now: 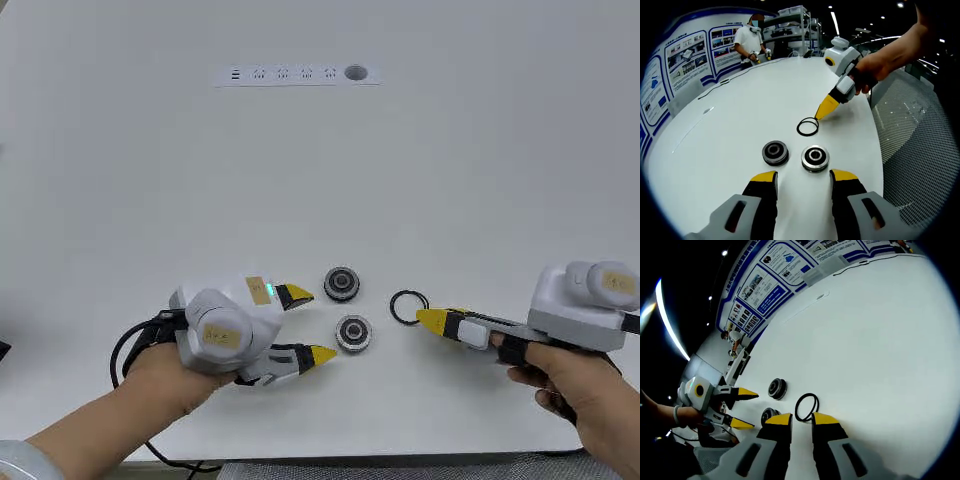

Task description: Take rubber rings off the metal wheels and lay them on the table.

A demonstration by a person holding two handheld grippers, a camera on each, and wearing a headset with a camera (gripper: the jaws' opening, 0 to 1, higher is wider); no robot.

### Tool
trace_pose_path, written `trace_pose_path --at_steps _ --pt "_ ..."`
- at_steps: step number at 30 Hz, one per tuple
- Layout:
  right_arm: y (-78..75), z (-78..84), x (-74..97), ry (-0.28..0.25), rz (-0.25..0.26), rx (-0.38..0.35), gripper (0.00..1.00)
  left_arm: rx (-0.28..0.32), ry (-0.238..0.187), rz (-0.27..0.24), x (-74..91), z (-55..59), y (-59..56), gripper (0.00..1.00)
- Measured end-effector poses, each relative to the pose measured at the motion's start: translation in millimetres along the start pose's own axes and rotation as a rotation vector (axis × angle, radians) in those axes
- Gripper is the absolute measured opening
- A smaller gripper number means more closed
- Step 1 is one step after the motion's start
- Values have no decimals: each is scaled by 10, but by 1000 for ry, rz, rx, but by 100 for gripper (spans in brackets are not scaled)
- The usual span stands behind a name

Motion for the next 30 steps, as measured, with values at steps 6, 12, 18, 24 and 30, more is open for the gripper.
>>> trace_pose_path --at_steps 6,12,18,24,30 --pt "-9 22 24 18 19 22 21 2 3 -2 8 4 1 43" --pt "13 -4 47 -14 20 18 22 9 2 -12 16 5 21 42" --pt "28 -26 11 -12 1 23 22 18 -2 -26 7 -2 63 42" --pt "76 -56 -45 -15 -23 29 22 20 -6 -49 -14 -46 142 42" --pt "129 -85 -92 -13 -53 38 22 31 -16 -79 -62 -137 272 39"
Point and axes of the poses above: the centre of the closed fingertips' face, and the gripper's own axes: x roughly backward along the fingers, y roughly to its left, z roughly out of its underside, the point moved 7 cm from there along x, roughly backward along the fingers, and after that the axes turned 14 degrees about -z, right-handed, at the moved point
